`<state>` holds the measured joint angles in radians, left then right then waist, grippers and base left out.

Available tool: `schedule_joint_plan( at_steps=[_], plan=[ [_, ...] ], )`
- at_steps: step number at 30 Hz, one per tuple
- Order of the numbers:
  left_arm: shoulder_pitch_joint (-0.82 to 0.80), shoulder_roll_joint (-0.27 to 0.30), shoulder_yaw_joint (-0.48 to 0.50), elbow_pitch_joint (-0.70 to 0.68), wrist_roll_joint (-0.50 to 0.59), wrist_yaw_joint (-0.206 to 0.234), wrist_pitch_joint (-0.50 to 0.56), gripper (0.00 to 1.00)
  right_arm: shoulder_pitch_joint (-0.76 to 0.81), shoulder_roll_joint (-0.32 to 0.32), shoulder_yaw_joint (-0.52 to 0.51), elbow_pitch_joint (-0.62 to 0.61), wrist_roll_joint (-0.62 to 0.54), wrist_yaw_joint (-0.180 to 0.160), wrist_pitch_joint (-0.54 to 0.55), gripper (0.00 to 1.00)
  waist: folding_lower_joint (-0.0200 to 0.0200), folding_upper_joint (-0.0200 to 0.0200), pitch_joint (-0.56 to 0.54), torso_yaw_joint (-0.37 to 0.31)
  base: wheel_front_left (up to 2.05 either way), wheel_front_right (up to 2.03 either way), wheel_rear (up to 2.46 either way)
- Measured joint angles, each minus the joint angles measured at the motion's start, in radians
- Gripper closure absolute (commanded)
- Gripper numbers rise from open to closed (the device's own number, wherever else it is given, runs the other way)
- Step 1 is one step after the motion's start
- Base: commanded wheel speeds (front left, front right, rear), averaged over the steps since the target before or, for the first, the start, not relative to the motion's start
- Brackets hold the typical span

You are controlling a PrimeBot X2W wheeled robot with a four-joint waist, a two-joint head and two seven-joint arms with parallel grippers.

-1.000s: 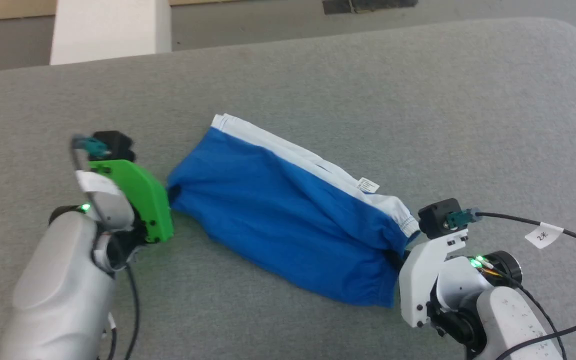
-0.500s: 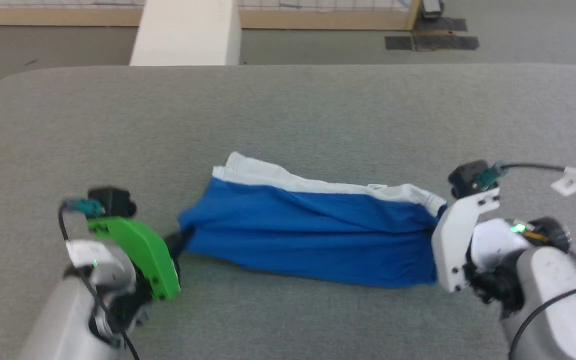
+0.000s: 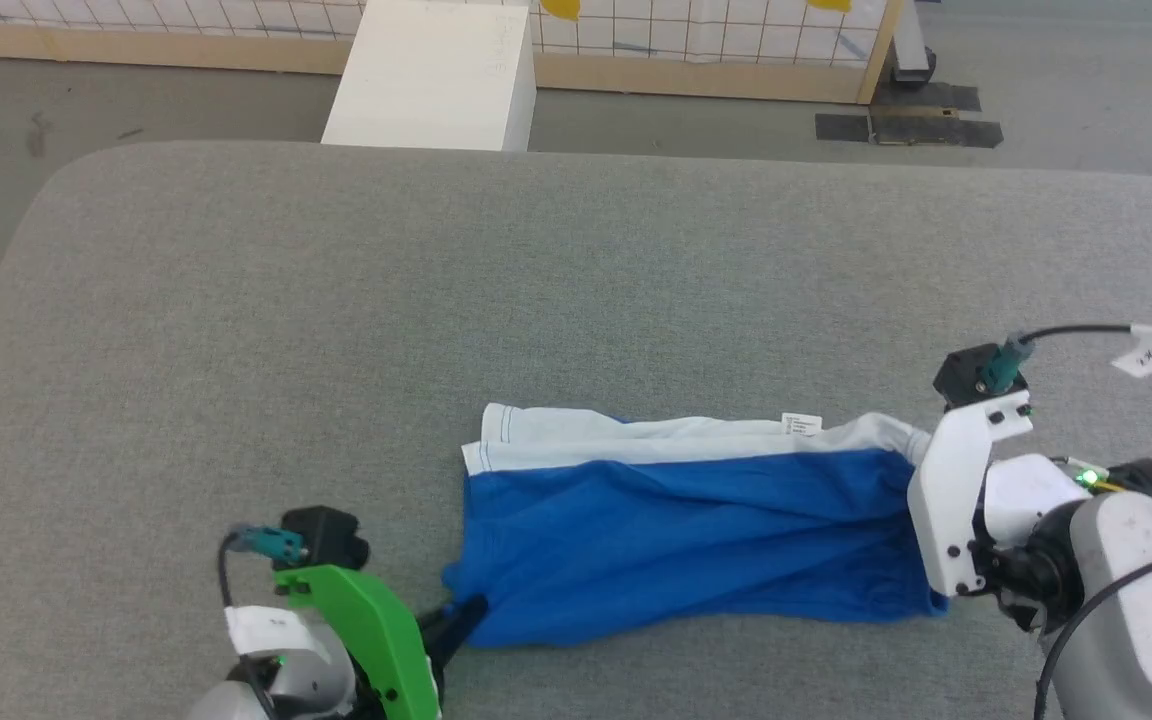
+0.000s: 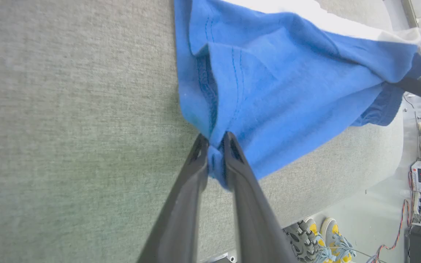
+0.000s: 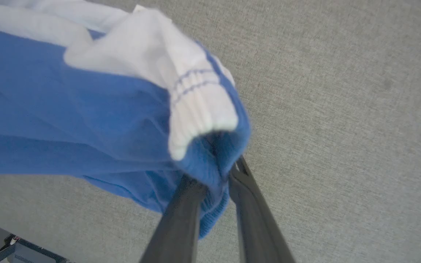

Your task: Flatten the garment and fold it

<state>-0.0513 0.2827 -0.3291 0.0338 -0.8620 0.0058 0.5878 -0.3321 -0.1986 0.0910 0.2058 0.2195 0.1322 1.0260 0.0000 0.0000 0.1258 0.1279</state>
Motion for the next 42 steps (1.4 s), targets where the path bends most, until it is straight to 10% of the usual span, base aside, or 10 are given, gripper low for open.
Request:
schedule_joint_plan(
  at_steps=[9,16,39,40,42],
  plan=[
    [-0.046,0.039,0.132,-0.016,0.114,0.034,-0.262,0.0,0.07,0.101,-0.134,-0.087,-0.028,0.0,-0.21,0.0,0.0,0.0,-0.023,-0.025,0.0,0.0,0.0],
    [-0.053,0.073,0.226,0.027,0.342,-0.007,-0.812,0.0,0.187,0.145,-0.219,-0.184,-0.066,0.0,-0.267,0.0,0.0,0.0,-0.032,-0.063,0.0,0.0,0.0],
    [-0.036,-0.152,0.498,-0.129,0.599,-0.129,-0.846,0.0,0.007,0.149,-0.186,0.089,-0.129,0.0,-0.193,0.02,0.0,0.0,0.082,-0.007,0.0,0.0,0.0],
    [-0.036,-0.153,0.498,-0.129,0.599,-0.129,-0.846,0.0,0.001,0.148,-0.189,0.096,-0.128,0.0,-0.193,0.68,0.0,0.0,0.085,-0.004,0.0,0.0,0.0],
    [-0.037,-0.152,0.492,-0.129,0.598,-0.129,-0.846,0.0,-0.009,0.148,-0.194,0.106,-0.126,0.0,-0.195,1.0,0.0,0.0,0.091,-0.001,0.0,0.0,0.0]
  ],
)
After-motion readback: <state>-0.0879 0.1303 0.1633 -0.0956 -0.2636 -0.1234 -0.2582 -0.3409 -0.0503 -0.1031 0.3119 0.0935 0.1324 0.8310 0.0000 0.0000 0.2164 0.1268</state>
